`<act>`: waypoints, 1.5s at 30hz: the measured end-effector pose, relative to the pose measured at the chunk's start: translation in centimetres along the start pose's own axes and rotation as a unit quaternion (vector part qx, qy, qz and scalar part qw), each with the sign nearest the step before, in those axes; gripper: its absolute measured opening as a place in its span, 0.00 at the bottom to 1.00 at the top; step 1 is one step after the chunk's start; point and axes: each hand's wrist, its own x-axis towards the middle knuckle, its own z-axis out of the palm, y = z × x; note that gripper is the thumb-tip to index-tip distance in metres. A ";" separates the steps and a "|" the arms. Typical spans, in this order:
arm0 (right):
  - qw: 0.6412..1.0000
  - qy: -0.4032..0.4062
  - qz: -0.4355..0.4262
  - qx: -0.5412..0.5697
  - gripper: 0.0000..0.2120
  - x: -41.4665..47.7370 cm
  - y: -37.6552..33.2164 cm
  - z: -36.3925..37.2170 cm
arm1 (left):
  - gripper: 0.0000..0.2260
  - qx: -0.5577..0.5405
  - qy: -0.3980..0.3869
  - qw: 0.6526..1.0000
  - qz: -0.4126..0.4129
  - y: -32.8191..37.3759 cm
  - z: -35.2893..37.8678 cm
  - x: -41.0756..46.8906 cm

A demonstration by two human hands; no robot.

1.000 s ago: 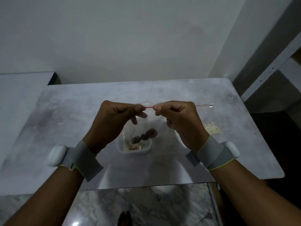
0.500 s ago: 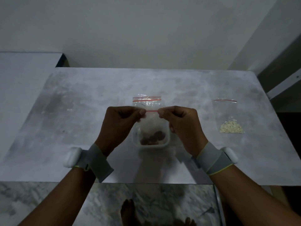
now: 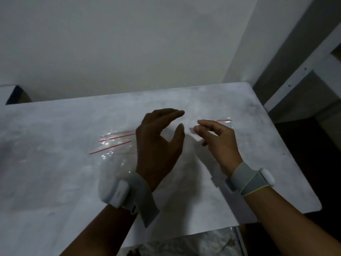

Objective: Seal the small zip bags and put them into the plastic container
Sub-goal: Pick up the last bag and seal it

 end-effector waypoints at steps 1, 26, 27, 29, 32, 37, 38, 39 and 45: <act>1.000 0.020 0.005 -0.003 0.13 1.1 0.6 -1.7 | 0.13 -0.011 -0.017 1.000 -0.007 0.4 2.0 0.3; 1.000 0.002 -0.011 0.009 0.09 6.6 2.9 -10.5 | 0.20 -0.281 -0.131 0.843 -0.440 -2.3 14.6 2.4; 1.000 -0.003 -0.023 0.010 0.09 5.9 2.2 -10.4 | 0.18 -0.310 -0.136 0.830 -0.444 -1.7 13.8 2.5; 0.999 -0.004 -0.033 0.019 0.09 5.1 1.3 -10.3 | 0.16 -0.356 -0.154 0.814 -0.432 -1.3 12.7 2.6; 0.999 -0.008 -0.034 0.036 0.08 3.8 -0.3 -10.1 | 0.11 -0.388 -0.181 0.811 -0.400 -0.6 10.8 2.9; 0.996 -0.025 -0.057 0.067 0.08 1.2 -4.0 -8.8 | 0.08 -0.365 -0.197 0.862 -0.292 1.5 7.2 3.6; 0.996 -0.026 -0.060 0.064 0.08 0.9 -4.4 -8.6 | 0.09 -0.359 -0.194 0.869 -0.280 1.6 7.0 3.8; 0.996 -0.027 -0.064 0.064 0.07 0.7 -5.0 -8.5 | 0.09 -0.351 -0.189 0.875 -0.274 1.9 6.5 3.9; 0.989 -0.037 -0.119 0.078 0.07 -1.1 -7.7 -7.7 | 0.07 -0.362 -0.187 0.884 -0.230 3.3 3.3 4.6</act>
